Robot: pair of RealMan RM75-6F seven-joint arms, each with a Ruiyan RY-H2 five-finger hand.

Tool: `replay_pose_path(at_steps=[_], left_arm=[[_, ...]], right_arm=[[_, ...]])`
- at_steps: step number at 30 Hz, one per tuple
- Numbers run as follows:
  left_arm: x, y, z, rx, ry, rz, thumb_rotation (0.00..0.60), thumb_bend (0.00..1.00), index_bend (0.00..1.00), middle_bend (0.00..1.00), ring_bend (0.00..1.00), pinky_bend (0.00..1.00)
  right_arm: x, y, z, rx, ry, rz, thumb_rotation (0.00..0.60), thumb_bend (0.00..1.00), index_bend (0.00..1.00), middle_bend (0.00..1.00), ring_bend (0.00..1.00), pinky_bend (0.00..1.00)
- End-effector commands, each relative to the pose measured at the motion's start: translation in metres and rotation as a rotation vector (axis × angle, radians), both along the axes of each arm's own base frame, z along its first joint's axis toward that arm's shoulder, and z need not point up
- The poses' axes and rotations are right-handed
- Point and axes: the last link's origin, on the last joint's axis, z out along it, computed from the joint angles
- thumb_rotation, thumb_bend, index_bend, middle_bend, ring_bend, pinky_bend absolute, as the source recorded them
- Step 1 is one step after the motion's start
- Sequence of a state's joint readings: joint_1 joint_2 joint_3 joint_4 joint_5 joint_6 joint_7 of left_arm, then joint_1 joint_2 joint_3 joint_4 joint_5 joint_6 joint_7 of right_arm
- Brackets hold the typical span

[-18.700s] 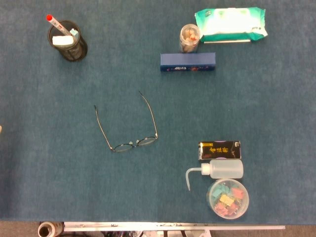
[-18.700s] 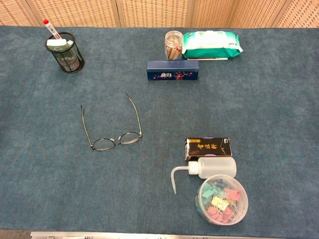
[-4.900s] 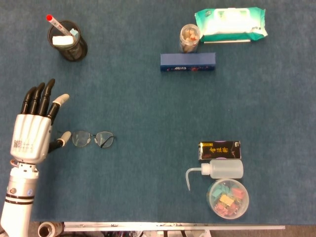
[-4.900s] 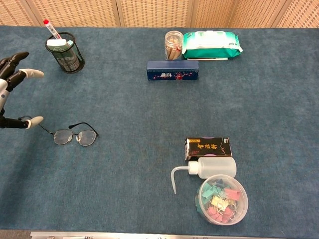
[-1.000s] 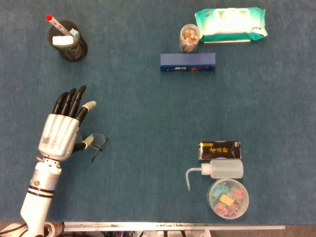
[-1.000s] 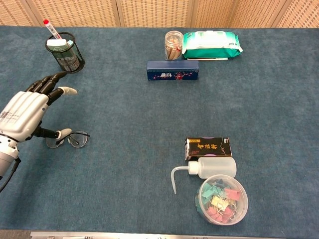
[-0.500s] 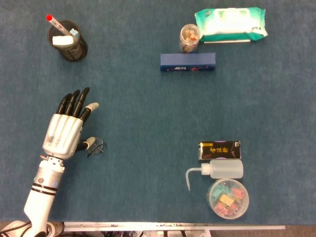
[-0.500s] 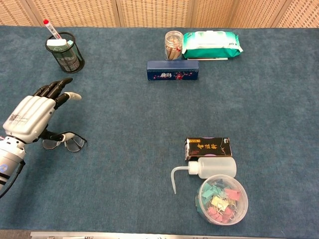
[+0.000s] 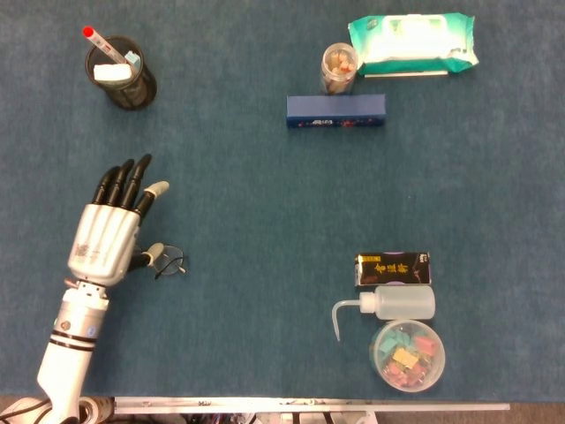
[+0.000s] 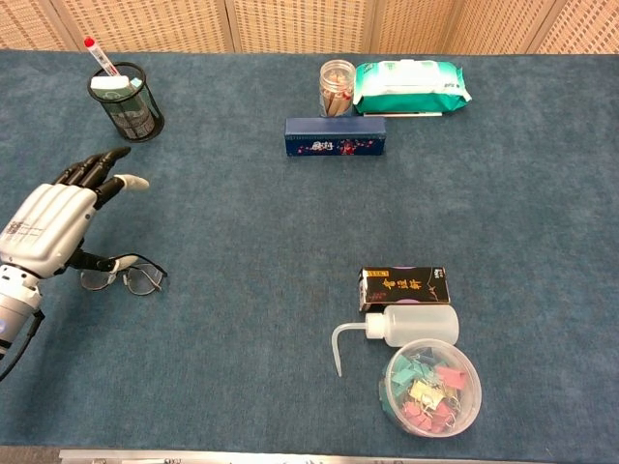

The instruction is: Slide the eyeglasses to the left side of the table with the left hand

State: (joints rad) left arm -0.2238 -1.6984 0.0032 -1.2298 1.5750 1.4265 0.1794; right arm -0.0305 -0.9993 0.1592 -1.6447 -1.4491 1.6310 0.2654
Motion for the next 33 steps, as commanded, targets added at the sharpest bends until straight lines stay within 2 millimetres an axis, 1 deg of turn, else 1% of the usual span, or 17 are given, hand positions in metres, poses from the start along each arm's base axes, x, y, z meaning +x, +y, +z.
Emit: replay_pose_path(at_steps=[1,5,9,14,18,21,24,28,33], left_arm=[[0.001,-0.004,0.016,0.043,-0.023,-0.005,0.6,0.12,0.22,0.0,0.01,0.1],[0.002,-0.008,0.036,0.101,-0.034,-0.007,0.6,0.12,0.22,0.0,0.01,0.1],[0.008,-0.013,0.055,0.148,-0.057,-0.023,0.6,0.12,0.22,0.0,0.01,0.1],[0.017,-0.019,0.069,0.183,-0.059,-0.042,0.6,0.12,0.22,0.0,0.01,0.1],[0.028,-0.03,0.076,0.185,-0.063,-0.065,0.6,0.12,0.22,0.0,0.01,0.1],[0.037,-0.038,0.08,0.194,-0.064,-0.09,0.6,0.12,0.22,0.0,0.01,0.1],[0.046,-0.045,0.08,0.183,-0.07,-0.114,0.6,0.12,0.22,0.0,0.01,0.1],[0.054,-0.055,0.074,0.144,-0.058,-0.14,0.6,0.12,0.22,0.0,0.01,0.1],[0.062,-0.06,0.065,0.101,-0.05,-0.164,0.6,0.12,0.22,0.0,0.01,0.1]], right_arm=[[0.0,0.0,0.0,0.0,0.0,-0.001,0.6,0.0,0.36,0.37,0.27,0.45],[0.0,0.0,-0.001,0.005,0.001,0.0,0.6,0.0,0.36,0.37,0.27,0.45],[0.001,-0.001,-0.002,0.009,0.003,0.001,0.6,0.0,0.36,0.37,0.27,0.45],[0.002,-0.001,-0.004,0.014,0.005,0.007,0.6,0.0,0.36,0.37,0.27,0.45],[0.001,-0.002,-0.004,0.014,0.005,0.002,0.6,0.0,0.36,0.37,0.27,0.45],[0.001,-0.002,-0.004,0.015,0.005,0.002,0.6,0.0,0.36,0.37,0.27,0.45],[0.001,-0.001,-0.004,0.016,0.005,0.004,0.6,0.0,0.36,0.37,0.27,0.45],[0.001,-0.001,-0.003,0.014,0.004,0.004,0.6,0.0,0.36,0.37,0.27,0.45],[0.001,-0.001,-0.003,0.015,0.004,0.004,0.6,0.0,0.36,0.37,0.27,0.45]])
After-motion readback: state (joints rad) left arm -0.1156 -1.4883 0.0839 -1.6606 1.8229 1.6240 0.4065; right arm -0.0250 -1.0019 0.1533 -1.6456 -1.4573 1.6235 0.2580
